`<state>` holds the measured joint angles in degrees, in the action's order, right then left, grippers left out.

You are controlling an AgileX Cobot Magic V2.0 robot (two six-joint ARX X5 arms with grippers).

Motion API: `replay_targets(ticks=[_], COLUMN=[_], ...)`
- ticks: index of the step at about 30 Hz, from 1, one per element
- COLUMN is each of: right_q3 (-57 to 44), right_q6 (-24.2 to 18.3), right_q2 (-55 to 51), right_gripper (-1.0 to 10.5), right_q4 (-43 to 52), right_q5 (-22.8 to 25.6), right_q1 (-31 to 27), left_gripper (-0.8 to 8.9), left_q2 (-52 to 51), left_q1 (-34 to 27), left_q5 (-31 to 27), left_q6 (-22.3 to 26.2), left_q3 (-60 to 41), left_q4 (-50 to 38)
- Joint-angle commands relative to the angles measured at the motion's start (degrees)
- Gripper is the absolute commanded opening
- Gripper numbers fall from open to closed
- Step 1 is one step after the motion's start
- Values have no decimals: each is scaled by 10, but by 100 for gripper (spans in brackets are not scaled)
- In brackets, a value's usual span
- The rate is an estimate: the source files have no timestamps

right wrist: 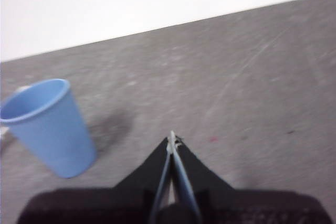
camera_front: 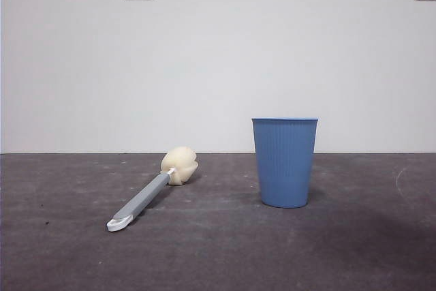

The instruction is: Pick up the cup brush,pick up the cup,insert the brush into the cup,clean the cup,put the cup brush back,put the cup back to the fixed position on the table

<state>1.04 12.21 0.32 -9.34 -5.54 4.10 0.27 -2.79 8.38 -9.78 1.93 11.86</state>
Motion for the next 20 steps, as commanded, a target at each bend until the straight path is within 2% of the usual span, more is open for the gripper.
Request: replay_targets(ticks=[1, 6, 12, 20], right_q3=[21, 72, 160, 337], right_q6=[45, 45, 40, -61], right_q2=[1, 19, 100, 260], right_gripper=[-10, -11, -11, -11], right_q4=[5, 2, -33, -224], right_q5=[-11, -22, -83, -179], right_q1=[1, 1, 1, 1], left_gripper=[-6, -6, -7, -7], left_q2=[-1, 11, 71, 166], left_q1=[1, 1, 1, 1], left_q5=[7, 8, 23, 134], left_q6=[-23, -33, -32, 32], left_q3=[35, 113, 221, 340], left_q4=[15, 56, 141, 287])
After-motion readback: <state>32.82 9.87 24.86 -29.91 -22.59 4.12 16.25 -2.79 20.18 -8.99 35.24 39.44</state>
